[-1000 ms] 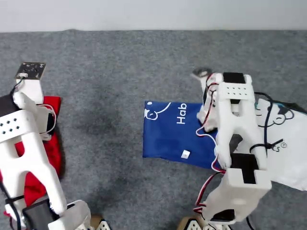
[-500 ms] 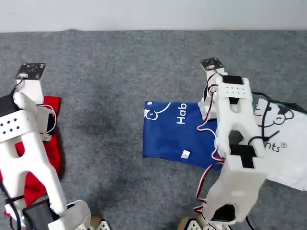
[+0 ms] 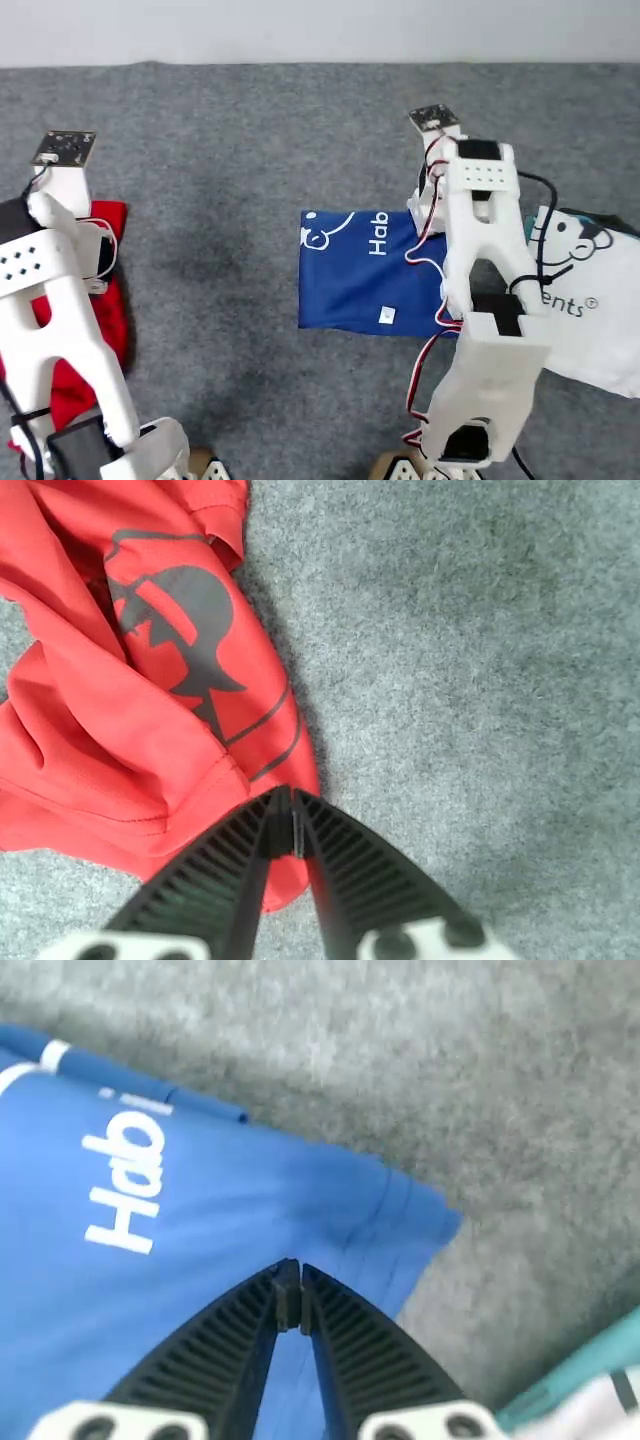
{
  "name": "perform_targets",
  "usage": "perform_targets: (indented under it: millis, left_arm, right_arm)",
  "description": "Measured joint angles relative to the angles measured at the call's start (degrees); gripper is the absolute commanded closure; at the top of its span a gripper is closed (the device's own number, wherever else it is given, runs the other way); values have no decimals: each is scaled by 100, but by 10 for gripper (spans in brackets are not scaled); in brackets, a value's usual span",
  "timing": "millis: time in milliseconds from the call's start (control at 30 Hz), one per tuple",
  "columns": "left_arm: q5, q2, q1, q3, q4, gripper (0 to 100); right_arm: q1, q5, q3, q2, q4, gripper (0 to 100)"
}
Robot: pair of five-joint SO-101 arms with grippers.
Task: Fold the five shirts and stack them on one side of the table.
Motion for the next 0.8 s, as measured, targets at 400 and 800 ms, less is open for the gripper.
perform_targets:
  millis: [400, 800]
  left_arm:
    - [0, 0, 0, 0, 0, 995]
    - [0, 0, 0, 0, 0, 995]
  right_arm:
    - [-167, -1512, -281, -114, 1327, 691]
    - [-703, -1934, -290, 1240, 976, 691]
